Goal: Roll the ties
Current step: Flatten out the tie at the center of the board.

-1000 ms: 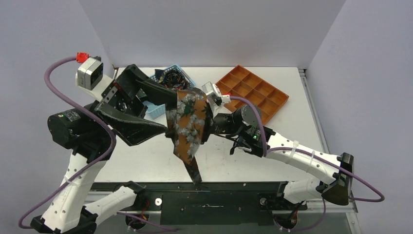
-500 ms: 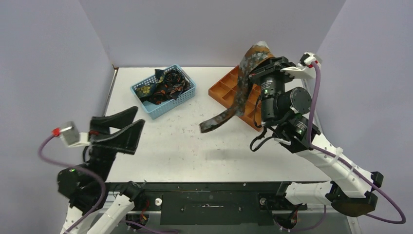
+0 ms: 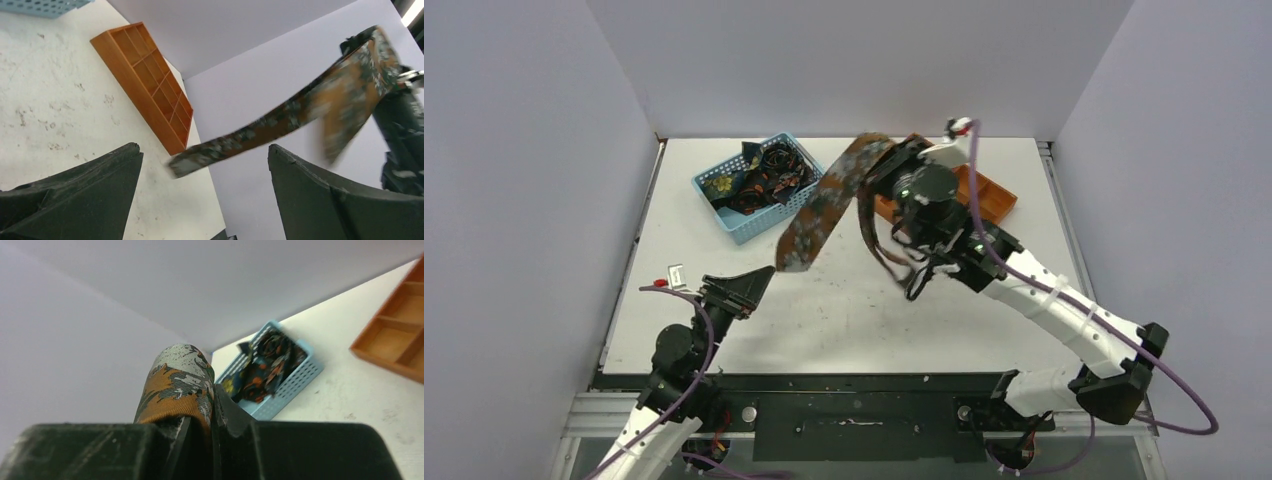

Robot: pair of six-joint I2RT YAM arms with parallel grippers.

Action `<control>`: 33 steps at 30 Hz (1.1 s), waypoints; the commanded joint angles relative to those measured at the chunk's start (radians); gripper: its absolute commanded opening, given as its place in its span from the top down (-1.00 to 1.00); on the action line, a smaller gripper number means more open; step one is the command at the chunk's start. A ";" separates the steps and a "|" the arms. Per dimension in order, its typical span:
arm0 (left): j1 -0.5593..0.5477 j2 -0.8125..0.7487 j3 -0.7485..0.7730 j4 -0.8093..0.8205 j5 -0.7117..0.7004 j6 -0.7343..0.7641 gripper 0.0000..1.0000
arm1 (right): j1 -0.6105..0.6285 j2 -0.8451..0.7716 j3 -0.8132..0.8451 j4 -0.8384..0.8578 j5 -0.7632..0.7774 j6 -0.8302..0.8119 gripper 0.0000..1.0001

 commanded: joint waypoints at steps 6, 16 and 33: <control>-0.002 -0.078 -0.018 -0.081 -0.004 -0.038 -0.93 | -0.667 -0.418 -0.670 -0.033 -0.251 0.298 0.89; -0.007 0.004 -0.124 -0.166 0.004 -0.050 -0.93 | -0.680 -0.677 -1.211 0.038 -0.183 0.363 0.89; -0.244 1.200 0.574 0.004 0.020 0.327 -0.93 | -0.668 -0.780 -1.321 0.089 -0.344 0.048 0.89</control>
